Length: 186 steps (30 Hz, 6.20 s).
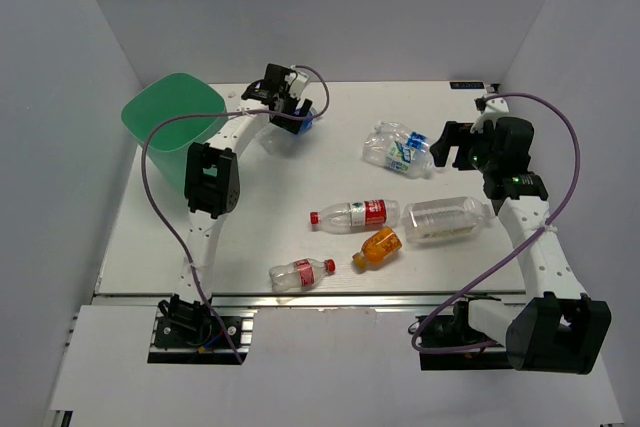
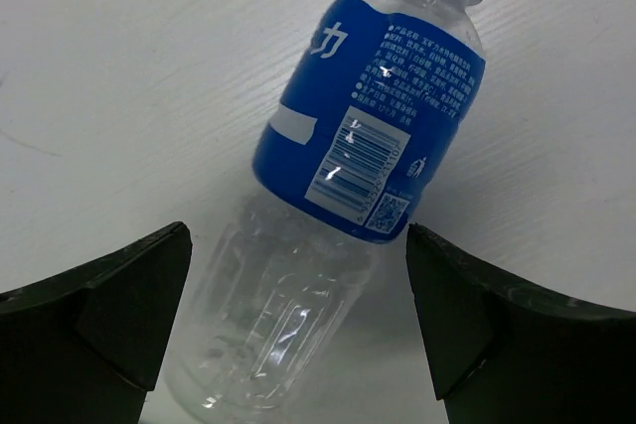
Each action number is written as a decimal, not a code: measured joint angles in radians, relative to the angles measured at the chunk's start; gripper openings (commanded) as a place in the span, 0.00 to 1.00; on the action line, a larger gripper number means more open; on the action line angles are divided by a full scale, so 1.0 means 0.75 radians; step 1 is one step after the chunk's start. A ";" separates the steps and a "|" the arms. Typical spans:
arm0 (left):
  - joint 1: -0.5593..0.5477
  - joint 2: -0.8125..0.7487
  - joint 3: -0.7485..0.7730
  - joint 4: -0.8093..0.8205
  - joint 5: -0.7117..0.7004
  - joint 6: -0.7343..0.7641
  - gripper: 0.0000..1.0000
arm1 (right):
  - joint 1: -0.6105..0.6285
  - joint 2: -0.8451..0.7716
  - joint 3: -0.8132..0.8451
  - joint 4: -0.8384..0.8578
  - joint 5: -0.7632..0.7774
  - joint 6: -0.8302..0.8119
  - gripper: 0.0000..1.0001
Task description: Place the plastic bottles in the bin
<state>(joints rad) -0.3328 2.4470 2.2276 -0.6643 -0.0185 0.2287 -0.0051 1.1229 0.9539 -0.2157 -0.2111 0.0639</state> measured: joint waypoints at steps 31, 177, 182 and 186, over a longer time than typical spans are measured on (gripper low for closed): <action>0.183 -1.181 -0.344 0.429 -0.283 -0.421 0.48 | 0.113 0.256 0.140 -0.081 -0.223 -0.381 0.89; 0.072 -1.005 -0.679 0.690 0.128 -1.080 0.15 | 0.547 0.640 0.528 0.300 -0.422 -0.172 0.89; 0.371 -1.100 -0.538 0.514 -0.006 -0.964 0.26 | 0.290 0.709 0.543 0.127 -0.379 -0.424 0.89; 0.399 -1.221 -0.500 0.388 -0.209 -0.838 0.28 | 0.143 0.917 0.649 -0.082 -0.267 -0.688 0.89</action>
<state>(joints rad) -0.0338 1.5314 1.8523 -0.3733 -0.1749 -0.4000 0.1020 1.8107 1.4403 -0.2775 -0.4114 -0.4522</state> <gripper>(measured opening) 0.720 0.894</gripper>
